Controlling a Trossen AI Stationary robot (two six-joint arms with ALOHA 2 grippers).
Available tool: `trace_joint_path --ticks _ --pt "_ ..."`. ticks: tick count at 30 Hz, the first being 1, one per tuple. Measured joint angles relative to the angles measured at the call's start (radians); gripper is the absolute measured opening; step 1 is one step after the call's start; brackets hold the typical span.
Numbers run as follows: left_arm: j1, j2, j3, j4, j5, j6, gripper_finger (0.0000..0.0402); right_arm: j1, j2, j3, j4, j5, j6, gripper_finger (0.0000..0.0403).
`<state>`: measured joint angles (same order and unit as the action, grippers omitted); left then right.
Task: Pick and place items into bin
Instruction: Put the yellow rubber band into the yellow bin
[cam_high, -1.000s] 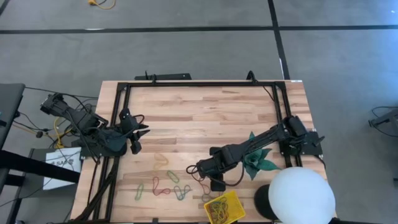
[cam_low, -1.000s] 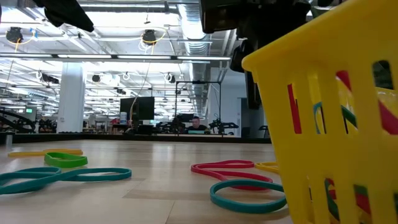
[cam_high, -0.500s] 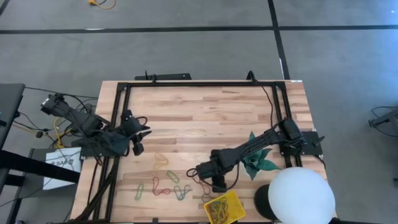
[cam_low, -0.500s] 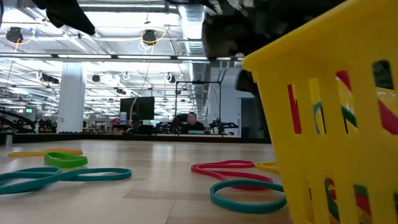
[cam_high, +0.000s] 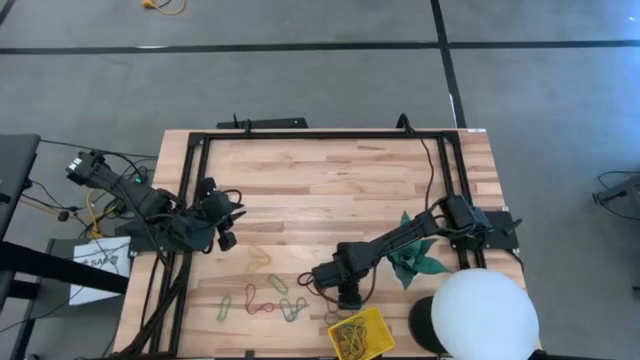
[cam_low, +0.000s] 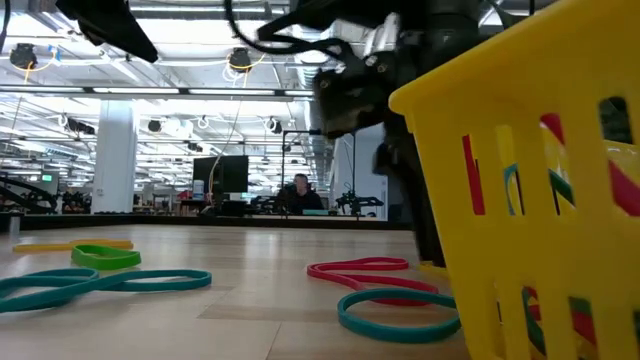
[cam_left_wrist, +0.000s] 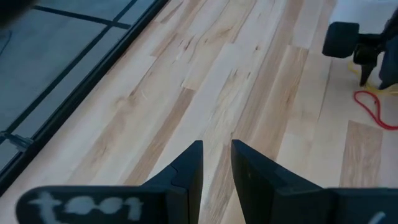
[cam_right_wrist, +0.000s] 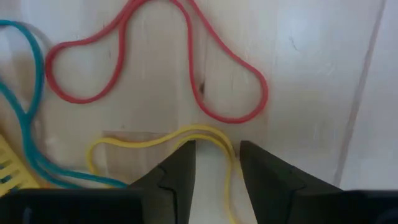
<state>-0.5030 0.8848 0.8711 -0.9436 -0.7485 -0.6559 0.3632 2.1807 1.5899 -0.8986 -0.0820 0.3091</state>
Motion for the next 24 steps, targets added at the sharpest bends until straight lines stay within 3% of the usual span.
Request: trace_joint_path --ticks 11,20,24 --pt "0.000 -0.001 0.000 0.001 0.006 -0.001 0.0073 -0.010 0.003 -0.004 0.004 -0.002 -0.055 0.0110" --pt "0.000 -0.001 0.000 0.001 0.005 -0.001 0.0073 -0.005 0.001 -0.005 0.004 -0.009 -0.084 0.0009" --pt "0.000 -0.001 0.000 0.001 0.005 -0.002 0.0073 -0.005 -0.001 0.004 -0.016 -0.010 -0.077 0.0011"
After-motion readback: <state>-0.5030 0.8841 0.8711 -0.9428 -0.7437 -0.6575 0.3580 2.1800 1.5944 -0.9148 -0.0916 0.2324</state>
